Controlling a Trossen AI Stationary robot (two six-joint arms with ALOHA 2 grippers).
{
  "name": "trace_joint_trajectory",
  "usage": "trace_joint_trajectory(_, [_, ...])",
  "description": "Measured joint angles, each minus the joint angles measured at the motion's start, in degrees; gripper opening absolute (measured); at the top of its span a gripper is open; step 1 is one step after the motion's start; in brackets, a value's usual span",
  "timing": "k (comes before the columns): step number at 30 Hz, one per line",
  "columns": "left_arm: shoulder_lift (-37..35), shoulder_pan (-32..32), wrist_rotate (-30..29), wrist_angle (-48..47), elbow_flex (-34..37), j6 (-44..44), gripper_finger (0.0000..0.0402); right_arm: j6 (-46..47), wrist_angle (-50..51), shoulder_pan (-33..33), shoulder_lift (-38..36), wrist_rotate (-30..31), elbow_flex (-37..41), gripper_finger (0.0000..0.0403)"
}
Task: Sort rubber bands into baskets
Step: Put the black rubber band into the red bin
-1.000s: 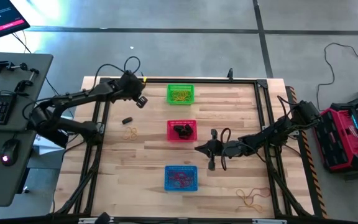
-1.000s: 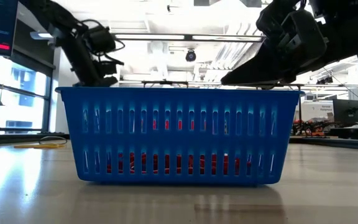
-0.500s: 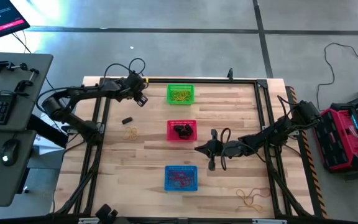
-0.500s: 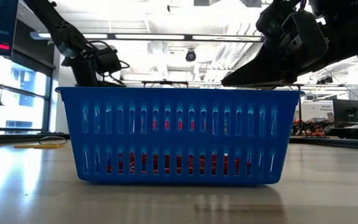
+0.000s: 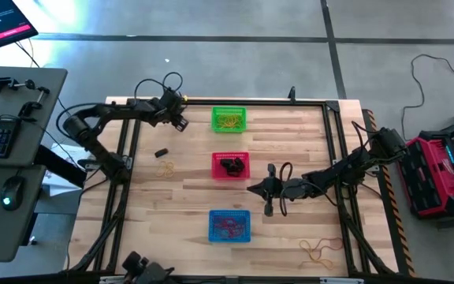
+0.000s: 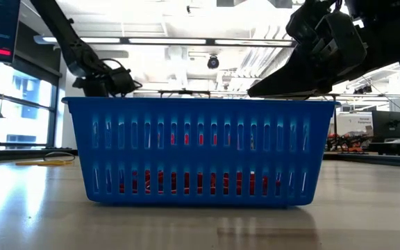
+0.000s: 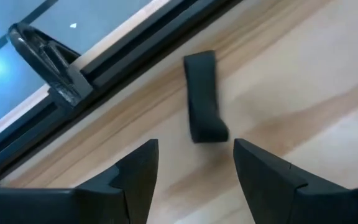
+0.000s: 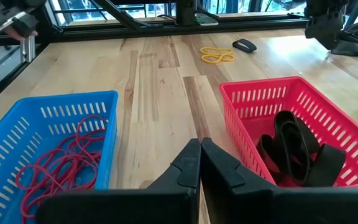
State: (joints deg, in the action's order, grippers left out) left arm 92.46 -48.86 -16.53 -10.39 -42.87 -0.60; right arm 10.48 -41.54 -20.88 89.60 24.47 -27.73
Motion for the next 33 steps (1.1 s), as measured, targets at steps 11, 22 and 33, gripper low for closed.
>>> trace_joint_trajectory(11, [2.49,-1.81,8.49,7.9,0.02,0.37,0.02,0.07,0.2,0.0,0.0,0.01,0.0,0.0001])
trace_joint_trajectory(22, [4.57,-2.51,9.12,8.07,0.02,0.98,0.0106,1.09,0.96,0.0,-0.02,0.02,0.0,0.0001])
trace_joint_trajectory(33, [-3.85,-1.13,11.66,6.1,0.02,-1.7,0.0005,1.51,2.42,0.0,-0.02,0.02,0.0,0.0001])
